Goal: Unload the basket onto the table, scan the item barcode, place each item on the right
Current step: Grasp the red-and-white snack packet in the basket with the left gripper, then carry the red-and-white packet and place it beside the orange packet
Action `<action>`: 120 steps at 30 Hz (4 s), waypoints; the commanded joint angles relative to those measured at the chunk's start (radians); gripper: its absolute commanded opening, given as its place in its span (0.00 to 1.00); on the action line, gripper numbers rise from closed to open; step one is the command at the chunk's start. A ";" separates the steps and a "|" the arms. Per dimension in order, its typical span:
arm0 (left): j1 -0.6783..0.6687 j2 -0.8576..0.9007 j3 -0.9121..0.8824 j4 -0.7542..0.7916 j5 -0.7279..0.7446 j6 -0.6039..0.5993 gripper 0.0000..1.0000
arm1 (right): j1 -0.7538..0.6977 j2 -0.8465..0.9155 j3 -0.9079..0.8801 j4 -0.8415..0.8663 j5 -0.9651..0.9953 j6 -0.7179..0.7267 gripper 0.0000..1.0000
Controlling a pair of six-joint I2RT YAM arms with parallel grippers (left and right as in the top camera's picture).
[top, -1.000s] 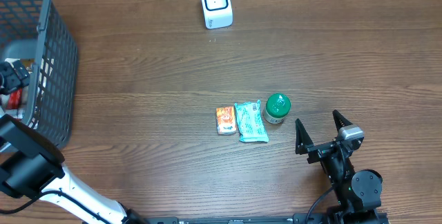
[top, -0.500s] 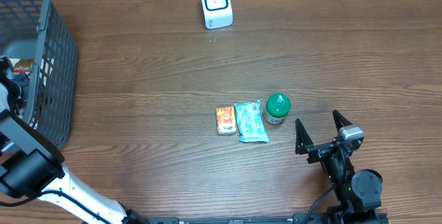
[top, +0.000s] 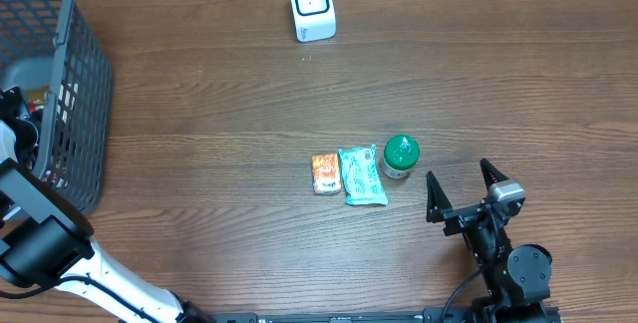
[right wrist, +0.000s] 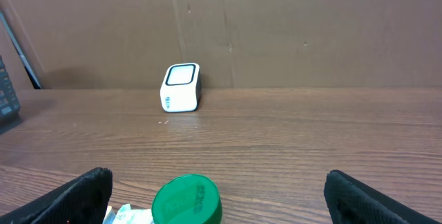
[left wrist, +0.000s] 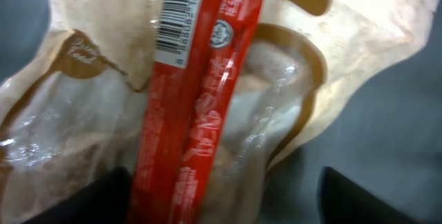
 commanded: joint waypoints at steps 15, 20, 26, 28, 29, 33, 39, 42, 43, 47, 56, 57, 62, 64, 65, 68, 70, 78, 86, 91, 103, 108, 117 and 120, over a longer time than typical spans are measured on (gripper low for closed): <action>-0.001 -0.010 -0.175 0.145 -0.050 -0.057 0.19 | 0.000 -0.009 -0.010 0.005 0.010 0.003 1.00; -0.001 -0.019 -0.139 0.100 -0.048 -0.077 0.04 | 0.000 -0.009 -0.010 0.005 0.010 0.003 1.00; -0.002 -0.093 0.058 -0.069 -0.045 -0.121 0.04 | 0.000 -0.009 -0.010 0.005 0.010 0.003 1.00; -0.002 -0.131 0.116 -0.101 -0.045 -0.134 0.04 | 0.000 -0.009 -0.010 0.005 0.010 0.003 1.00; -0.002 -0.154 0.141 -0.113 -0.045 -0.135 0.04 | 0.000 -0.009 -0.010 0.005 0.010 0.003 1.00; -0.002 -0.276 0.203 -0.119 -0.056 -0.151 0.04 | 0.000 -0.009 -0.010 0.005 0.010 0.003 1.00; -0.012 -0.473 0.214 -0.142 -0.018 -0.301 0.04 | 0.000 -0.009 -0.010 0.005 0.010 0.003 1.00; -0.025 -0.546 0.214 -0.167 -0.010 -0.336 0.04 | 0.000 -0.009 -0.010 0.005 0.010 0.004 1.00; -0.032 -0.582 0.214 -0.180 -0.011 -0.358 0.04 | 0.000 -0.009 -0.010 0.005 0.010 0.003 1.00; -0.109 -0.734 0.214 -0.234 -0.010 -0.391 0.04 | 0.000 -0.009 -0.010 0.005 0.010 0.003 1.00; -0.436 -0.848 0.214 -0.535 -0.010 -0.439 0.04 | 0.000 -0.009 -0.010 0.005 0.010 0.003 1.00; -0.480 -0.846 0.211 -0.562 -0.010 -0.452 0.04 | 0.000 -0.009 -0.010 0.005 0.010 0.003 1.00; -0.684 -0.844 0.179 -0.635 -0.023 -0.499 0.04 | 0.000 -0.009 -0.010 0.005 0.010 0.004 1.00; -0.761 -0.840 0.172 -0.636 -0.023 -0.526 0.04 | 0.000 -0.009 -0.010 0.005 0.010 0.004 1.00; -0.791 -0.837 0.169 -0.636 -0.023 -0.542 0.04 | 0.000 -0.009 -0.010 0.005 0.010 0.003 1.00; -0.896 -0.813 0.155 -0.636 -0.047 -0.586 0.04 | 0.000 -0.009 -0.010 0.005 0.010 0.004 1.00; -0.954 -0.793 0.134 -0.628 -0.077 -0.607 0.04 | 0.000 -0.009 -0.010 0.005 0.010 0.003 1.00; -1.154 -0.645 -0.120 -0.481 -0.108 -0.646 0.04 | 0.000 -0.009 -0.010 0.005 0.010 0.003 1.00; -1.173 -0.478 -0.285 -0.383 -0.108 -0.701 0.04 | 0.000 -0.009 -0.010 0.005 0.010 0.003 1.00; -1.173 -0.374 -0.314 -0.359 -0.106 -0.778 0.04 | 0.000 -0.009 -0.010 0.005 0.010 0.003 1.00; -1.173 -0.201 -0.315 -0.339 -0.070 -0.797 0.20 | 0.000 -0.009 -0.010 0.005 0.010 0.003 1.00; -1.173 -0.185 -0.315 -0.335 -0.059 -0.797 0.49 | 0.000 -0.009 -0.010 0.005 0.010 0.003 1.00; -1.157 -0.185 -0.296 -0.401 -0.063 -0.740 0.28 | 0.000 -0.009 -0.010 0.005 0.010 0.003 1.00; -1.145 -0.185 -0.273 -0.440 -0.063 -0.694 0.19 | 0.000 -0.009 -0.010 0.005 0.010 0.003 1.00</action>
